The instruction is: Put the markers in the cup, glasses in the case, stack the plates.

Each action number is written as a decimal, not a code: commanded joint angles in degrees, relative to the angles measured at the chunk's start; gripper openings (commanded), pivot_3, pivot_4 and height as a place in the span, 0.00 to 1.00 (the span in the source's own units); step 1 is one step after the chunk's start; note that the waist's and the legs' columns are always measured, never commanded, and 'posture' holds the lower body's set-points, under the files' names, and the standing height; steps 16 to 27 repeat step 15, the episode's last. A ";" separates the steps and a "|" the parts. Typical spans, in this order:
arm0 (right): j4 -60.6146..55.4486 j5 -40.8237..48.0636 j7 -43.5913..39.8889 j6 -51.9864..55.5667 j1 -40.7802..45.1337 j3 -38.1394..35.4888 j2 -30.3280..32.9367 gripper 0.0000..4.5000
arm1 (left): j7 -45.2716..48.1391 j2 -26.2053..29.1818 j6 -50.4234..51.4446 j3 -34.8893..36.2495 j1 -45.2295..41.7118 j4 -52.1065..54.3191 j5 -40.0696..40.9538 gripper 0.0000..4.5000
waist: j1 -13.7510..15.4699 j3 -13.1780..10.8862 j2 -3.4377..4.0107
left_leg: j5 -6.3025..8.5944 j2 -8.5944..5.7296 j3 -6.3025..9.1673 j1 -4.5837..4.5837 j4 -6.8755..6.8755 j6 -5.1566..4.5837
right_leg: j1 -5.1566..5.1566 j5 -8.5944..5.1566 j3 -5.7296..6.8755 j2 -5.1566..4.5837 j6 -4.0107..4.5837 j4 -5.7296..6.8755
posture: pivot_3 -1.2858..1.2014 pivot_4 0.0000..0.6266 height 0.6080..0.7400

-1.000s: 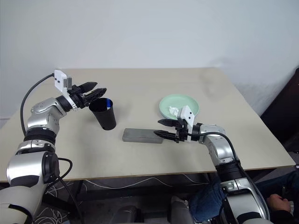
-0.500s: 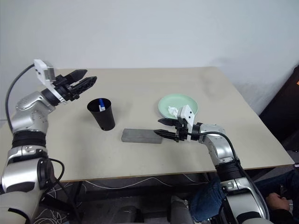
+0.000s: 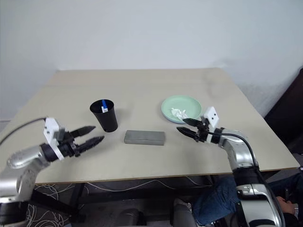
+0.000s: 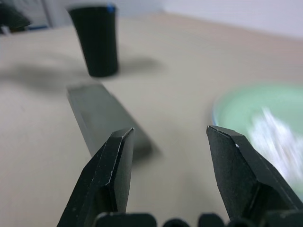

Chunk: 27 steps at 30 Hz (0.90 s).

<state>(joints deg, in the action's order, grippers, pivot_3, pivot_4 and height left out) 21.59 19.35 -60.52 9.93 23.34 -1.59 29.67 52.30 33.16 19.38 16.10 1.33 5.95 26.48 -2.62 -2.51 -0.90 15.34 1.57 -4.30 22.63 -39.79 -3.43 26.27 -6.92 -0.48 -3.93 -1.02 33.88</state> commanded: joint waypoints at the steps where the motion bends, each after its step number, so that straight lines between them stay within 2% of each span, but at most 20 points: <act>1: -0.08 1.26 -0.61 0.33 0.22 -2.62 1.81 0.59 | -2.33 -1.22 -4.76 0.64 -2.14 -2.72 -1.38 0.71 | -0.01 0.00 0.00 | 0.00 0.00 -0.01 0.00 0.00 0.00 | 0.00 0.02 0.00 0.01 0.04 0.00 | 0.52 0.00 0.86; 6: 1.27 1.10 0.00 0.08 -0.61 -4.07 2.38 0.59 | -5.14 -2.90 -7.79 0.11 -4.23 -6.58 -2.84 0.71 | -0.03 0.00 0.00 | -0.01 0.01 -0.13 -0.05 0.00 0.01 | -0.07 0.07 0.08 0.01 0.11 0.00 | 0.52 0.00 0.86; 10: 0.25 1.16 -1.11 0.92 -1.80 -3.58 2.76 0.59 | -5.47 -3.31 -9.00 -0.38 -2.33 -5.56 -3.23 0.71 | -0.04 0.01 0.01 | -0.01 0.02 -0.14 -0.04 0.00 0.01 | -0.05 0.07 0.04 0.01 0.11 -0.02 | 0.52 0.00 0.86; 15: 6.16 -0.50 -2.37 -0.92 2.20 -2.33 1.95 0.59 | -7.68 -5.26 -9.53 -0.42 3.15 -1.76 -3.08 0.71 | -0.15 0.01 0.01 | 0.00 0.04 -0.15 -0.01 0.01 0.00 | 0.02 0.05 -0.05 0.02 0.07 -0.10 | 0.52 0.00 0.86; 27: 6.16 -0.50 -2.37 -0.92 2.20 -2.33 1.95 0.59 | -7.68 -5.26 -9.53 -0.42 3.15 -1.76 -3.08 0.71 | -0.15 0.01 0.01 | 0.00 0.04 -0.15 -0.01 0.01 0.00 | 0.02 0.05 -0.05 0.02 0.07 -0.10 | 0.52 0.00 0.86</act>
